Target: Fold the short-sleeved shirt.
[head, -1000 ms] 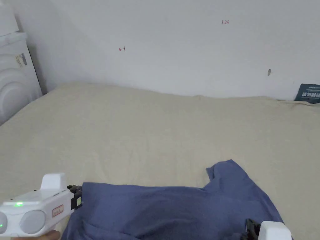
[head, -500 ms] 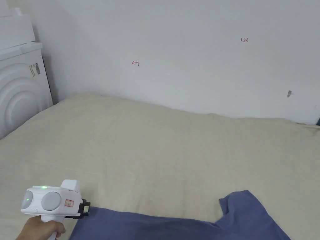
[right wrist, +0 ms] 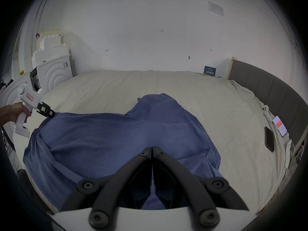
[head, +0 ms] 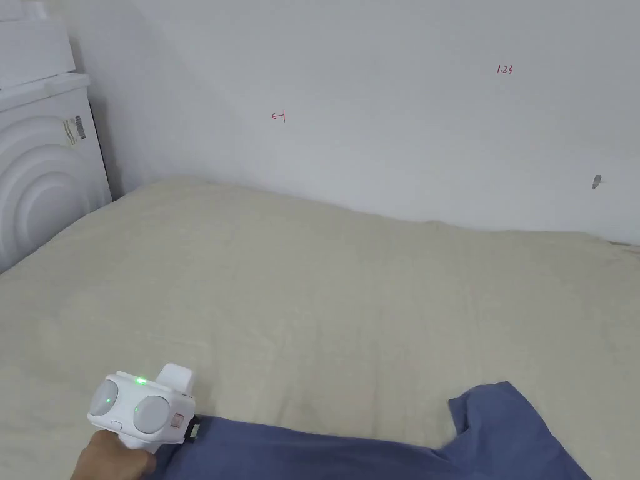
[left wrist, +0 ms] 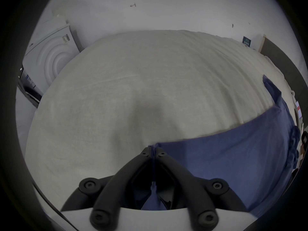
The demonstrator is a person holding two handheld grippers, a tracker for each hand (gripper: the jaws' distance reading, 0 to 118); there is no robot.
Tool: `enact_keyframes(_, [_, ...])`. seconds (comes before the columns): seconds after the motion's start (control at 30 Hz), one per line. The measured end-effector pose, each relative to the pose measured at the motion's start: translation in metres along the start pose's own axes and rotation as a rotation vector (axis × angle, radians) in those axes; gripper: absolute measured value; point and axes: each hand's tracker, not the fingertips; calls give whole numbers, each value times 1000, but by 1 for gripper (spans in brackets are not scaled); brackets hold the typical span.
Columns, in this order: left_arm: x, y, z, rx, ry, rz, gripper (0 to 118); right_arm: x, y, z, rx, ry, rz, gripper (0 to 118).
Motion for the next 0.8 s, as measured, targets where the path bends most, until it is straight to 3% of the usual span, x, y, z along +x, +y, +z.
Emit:
enact_keyframes(0.2, [-11, -9, 30, 93, -71, 134, 0, 8, 0, -4, -8, -2, -17, 1])
enact_keyframes(0.5, [-14, -16, 82, 279, -149, 118, 0, 60, 56, -53, -28, -29, -57, 2])
enact_keyframes(0.7, [-9, -24, 91, 309, -137, 107, 0, 108, 109, -131, -180, -23, -72, 18])
enact_keyframes(0.8, [-8, -28, 87, 306, -129, 113, 0, 120, 116, -166, -314, -22, -65, 40])
